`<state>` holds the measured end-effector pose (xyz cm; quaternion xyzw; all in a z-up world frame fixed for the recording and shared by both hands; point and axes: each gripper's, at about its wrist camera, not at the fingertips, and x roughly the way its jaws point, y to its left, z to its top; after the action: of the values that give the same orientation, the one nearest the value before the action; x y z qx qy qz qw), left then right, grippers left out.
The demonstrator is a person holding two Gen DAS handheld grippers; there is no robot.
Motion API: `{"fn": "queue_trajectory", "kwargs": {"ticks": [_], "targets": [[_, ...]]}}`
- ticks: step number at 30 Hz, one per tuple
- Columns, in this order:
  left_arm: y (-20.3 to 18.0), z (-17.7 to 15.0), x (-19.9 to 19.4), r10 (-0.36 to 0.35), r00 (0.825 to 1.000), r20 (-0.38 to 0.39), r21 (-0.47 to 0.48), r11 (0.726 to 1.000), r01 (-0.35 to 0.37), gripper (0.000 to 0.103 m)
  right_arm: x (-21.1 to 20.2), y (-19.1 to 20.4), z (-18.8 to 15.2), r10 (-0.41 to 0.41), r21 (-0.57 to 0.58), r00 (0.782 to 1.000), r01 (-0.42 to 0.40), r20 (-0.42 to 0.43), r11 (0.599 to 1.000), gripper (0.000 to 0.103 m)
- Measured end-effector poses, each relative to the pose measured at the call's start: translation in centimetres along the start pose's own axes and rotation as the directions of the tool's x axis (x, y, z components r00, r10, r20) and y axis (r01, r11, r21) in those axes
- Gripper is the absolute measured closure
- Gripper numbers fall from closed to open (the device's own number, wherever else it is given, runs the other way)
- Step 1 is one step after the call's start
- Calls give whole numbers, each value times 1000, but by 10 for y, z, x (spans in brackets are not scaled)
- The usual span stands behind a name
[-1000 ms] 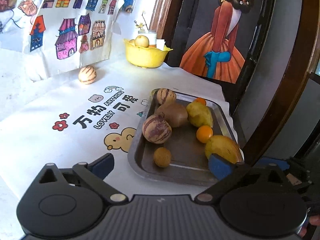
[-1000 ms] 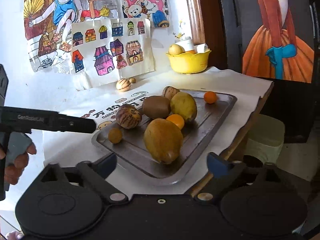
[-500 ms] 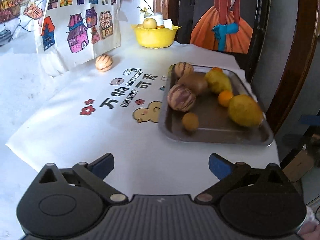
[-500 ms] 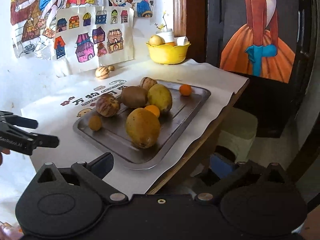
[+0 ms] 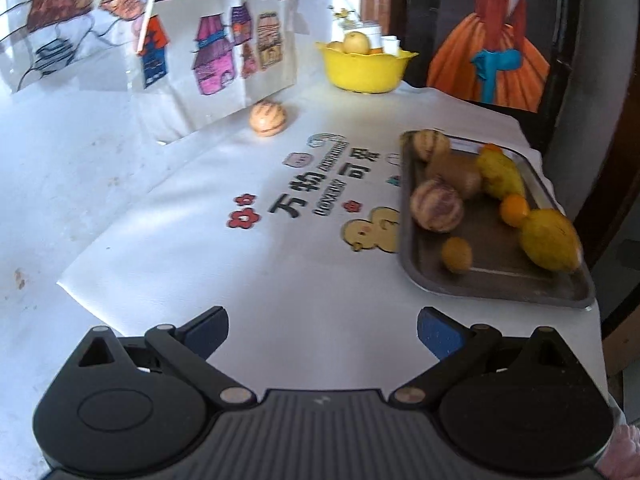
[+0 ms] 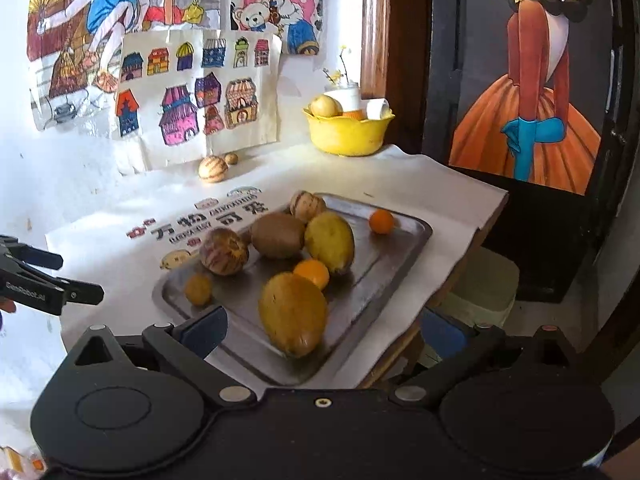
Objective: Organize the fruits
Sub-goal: 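Withdraw both open tools from the tray, then move the left tool to the striped pepino while the right tool approaches the small brown fruit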
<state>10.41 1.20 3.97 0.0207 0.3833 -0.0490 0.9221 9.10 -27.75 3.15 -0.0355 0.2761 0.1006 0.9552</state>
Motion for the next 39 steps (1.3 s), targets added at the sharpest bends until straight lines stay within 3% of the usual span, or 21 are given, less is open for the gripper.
{"fn": "queue_trajectory", "kwargs": {"ticks": [7, 13, 23, 30, 36, 39], "targets": [[16, 10, -7, 65, 997, 30, -49, 997, -64, 0, 7, 1, 24, 84, -4, 996, -84, 7, 996, 1], [34, 17, -18, 185, 981, 64, -126, 976, -176, 0, 19, -4, 52, 184, -28, 983, -184, 2, 983, 1], [49, 51, -2, 206, 970, 132, -186, 966, -179, 0, 52, -10, 135, 268, -91, 963, -268, -13, 959, 1], [48, 94, 46, 203, 949, 243, -138, 975, -173, 0, 118, 13, 233, 308, -123, 948, -317, -86, 941, 1], [54, 133, 103, 104, 968, 227, -116, 990, -79, 0, 204, 37, 293, 333, -58, 925, -348, -183, 936, 1], [56, 148, 130, 106, 967, 233, -91, 992, -87, 0, 250, 48, 300, 353, -25, 907, -368, -231, 929, 1]]}}
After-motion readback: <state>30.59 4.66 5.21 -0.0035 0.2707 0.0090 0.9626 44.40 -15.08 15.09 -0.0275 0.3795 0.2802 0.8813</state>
